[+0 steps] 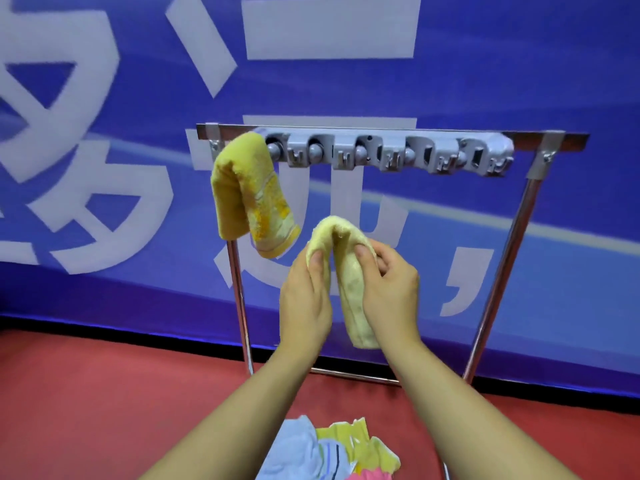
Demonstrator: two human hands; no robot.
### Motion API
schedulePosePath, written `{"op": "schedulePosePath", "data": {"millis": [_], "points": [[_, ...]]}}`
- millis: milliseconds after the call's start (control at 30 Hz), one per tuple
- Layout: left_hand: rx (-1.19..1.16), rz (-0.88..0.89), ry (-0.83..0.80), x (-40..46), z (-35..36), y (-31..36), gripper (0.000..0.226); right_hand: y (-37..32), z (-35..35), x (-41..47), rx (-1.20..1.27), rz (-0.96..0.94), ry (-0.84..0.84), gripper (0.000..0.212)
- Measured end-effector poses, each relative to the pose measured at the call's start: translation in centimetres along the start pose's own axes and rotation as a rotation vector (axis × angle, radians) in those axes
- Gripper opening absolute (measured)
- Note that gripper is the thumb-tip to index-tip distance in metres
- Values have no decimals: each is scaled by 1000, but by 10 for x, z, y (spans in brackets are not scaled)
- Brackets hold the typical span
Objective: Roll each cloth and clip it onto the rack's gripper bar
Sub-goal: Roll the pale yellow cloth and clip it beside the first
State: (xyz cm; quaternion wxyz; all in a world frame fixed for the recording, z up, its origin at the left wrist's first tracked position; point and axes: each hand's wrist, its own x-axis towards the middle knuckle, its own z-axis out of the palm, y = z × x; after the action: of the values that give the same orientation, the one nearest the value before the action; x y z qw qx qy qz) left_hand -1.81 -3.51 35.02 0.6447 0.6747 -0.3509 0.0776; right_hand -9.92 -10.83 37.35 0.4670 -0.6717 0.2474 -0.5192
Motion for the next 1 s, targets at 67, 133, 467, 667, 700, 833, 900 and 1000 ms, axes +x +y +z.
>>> {"op": "schedulePosePath", "data": {"millis": [67,133,467,667,700,833,900,1000], "points": [[-11,26,83,19,-12,23,35,-25,11,12,-19,-87,40,17],[-8,22,154,38,-23,45,36,-49,22,22,-30,-161,78,19],[52,-2,299,96,-45,92,34,-103,59,62,-118,-302,146,25],[85,-24,291,116,-46,87,40,-103,65,77,-234,-313,108,27],[88,-31,276,118,-45,83,41,-101,66,79,-259,-307,90,27],[103,-99,228,115,-41,60,43,-84,69,77,-331,-260,18,29],[60,-117,199,114,-39,43,42,-74,71,74,-342,-252,-17,28],[-188,-84,37,112,-33,21,44,-59,76,70,-259,-247,-113,24]]}}
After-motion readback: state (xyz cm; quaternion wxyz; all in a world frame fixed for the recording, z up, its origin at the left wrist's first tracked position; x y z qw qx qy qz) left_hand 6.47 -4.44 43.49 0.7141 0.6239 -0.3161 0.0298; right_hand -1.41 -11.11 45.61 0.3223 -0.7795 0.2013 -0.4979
